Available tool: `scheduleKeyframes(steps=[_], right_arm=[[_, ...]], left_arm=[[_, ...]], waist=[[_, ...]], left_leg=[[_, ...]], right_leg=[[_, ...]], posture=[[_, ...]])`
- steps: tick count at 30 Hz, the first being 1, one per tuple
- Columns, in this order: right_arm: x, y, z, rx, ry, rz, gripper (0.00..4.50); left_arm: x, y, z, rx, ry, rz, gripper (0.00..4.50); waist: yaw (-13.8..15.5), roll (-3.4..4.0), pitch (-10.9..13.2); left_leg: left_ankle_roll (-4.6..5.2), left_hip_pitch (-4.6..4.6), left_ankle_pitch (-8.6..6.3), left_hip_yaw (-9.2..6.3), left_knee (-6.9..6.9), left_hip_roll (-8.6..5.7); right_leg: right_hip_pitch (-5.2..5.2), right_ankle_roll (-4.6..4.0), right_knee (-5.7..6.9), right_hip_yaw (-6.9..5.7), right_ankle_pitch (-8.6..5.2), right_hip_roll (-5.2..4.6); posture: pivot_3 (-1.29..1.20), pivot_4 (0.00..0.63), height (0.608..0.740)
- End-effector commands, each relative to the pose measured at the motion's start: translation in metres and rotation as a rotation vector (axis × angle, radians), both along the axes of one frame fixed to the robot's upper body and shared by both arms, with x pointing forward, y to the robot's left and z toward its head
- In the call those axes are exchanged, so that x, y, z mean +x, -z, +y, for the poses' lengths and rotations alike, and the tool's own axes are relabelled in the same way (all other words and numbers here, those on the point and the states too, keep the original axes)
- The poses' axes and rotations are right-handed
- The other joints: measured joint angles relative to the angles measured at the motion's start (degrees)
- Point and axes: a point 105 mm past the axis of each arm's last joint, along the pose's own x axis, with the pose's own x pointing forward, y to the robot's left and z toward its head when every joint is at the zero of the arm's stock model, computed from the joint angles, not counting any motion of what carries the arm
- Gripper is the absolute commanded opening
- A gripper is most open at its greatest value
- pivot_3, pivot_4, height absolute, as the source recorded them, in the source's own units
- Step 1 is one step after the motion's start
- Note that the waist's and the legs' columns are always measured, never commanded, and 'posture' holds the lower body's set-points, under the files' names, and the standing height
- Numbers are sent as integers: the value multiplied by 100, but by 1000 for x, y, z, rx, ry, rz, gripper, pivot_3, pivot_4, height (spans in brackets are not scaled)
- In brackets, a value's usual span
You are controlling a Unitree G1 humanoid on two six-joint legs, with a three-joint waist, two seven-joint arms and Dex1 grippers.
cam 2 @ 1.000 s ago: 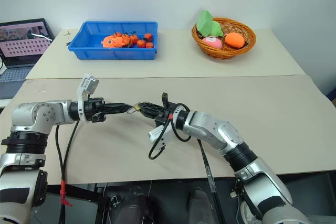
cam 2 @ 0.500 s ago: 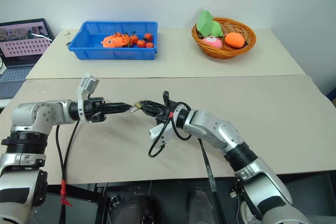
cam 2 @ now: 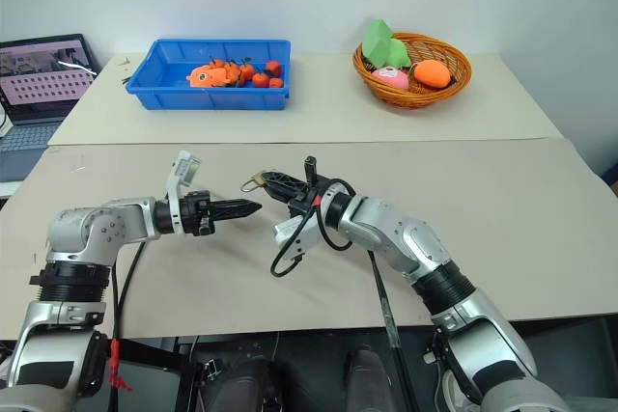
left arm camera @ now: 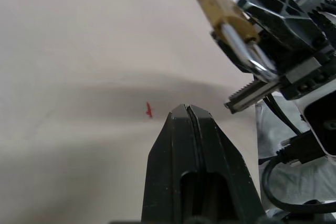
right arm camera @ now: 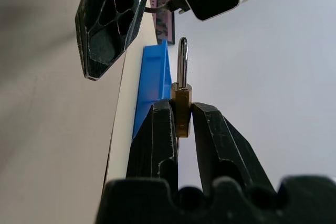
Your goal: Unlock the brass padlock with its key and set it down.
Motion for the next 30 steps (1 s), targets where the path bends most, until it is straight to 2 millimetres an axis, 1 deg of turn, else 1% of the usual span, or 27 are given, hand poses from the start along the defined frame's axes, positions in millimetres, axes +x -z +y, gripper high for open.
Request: scheduleKeyframes(steps=[1, 4, 9, 16, 19, 23, 30], right_arm=[[2, -6, 1, 11, 18, -33, 93], [4, 0, -1, -1, 32, -25, 93], [3, 7, -4, -15, 35, -11, 93], [5, 9, -8, -25, 51, -9, 93], [7, 8, -9, -17, 66, -8, 93], [13, 0, -12, 15, 94, -1, 93], [16, -9, -12, 28, 97, -17, 93]], left_arm=[[-5, -19, -7, -47, 13, -56, 32], [-8, -21, -11, -53, 14, -65, 32], [-4, -25, -9, -58, -1, -72, 32], [-1, -28, -7, -58, -12, -80, 32], [-4, -27, -9, -56, 7, -79, 32], [-2, -27, -9, -56, -2, -76, 32], [0, -25, -7, -56, -7, -71, 32]], waist=[[3, 0, 0], [3, 0, 0], [4, 0, 0], [4, 0, 0], [7, 0, 0], [8, 0, 0], [5, 0, 0]], left_leg=[[0, 1, 0, 0, 0, 0], [0, 2, 0, 0, 0, -1], [0, 2, 0, 0, 0, -1], [-1, 3, 0, 1, 0, -1], [-1, 3, 0, 1, 0, -1], [-1, 3, 0, 1, 0, -1], [-1, 3, 0, 1, 0, -1]], right_leg=[[0, 0, 1, 1, 0, 0], [1, 0, 0, 1, 0, 0], [1, 0, 0, 1, 0, 0], [1, 0, 0, 1, 0, 0], [1, 1, -1, 1, 0, 0], [1, 0, -1, 1, 0, 0], [1, 1, -1, 1, 0, 0]], posture=[[0, 150, 664], [0, 150, 664], [0, 150, 664], [0, 150, 664], [0, 150, 664], [0, 150, 664], [0, 150, 664]])
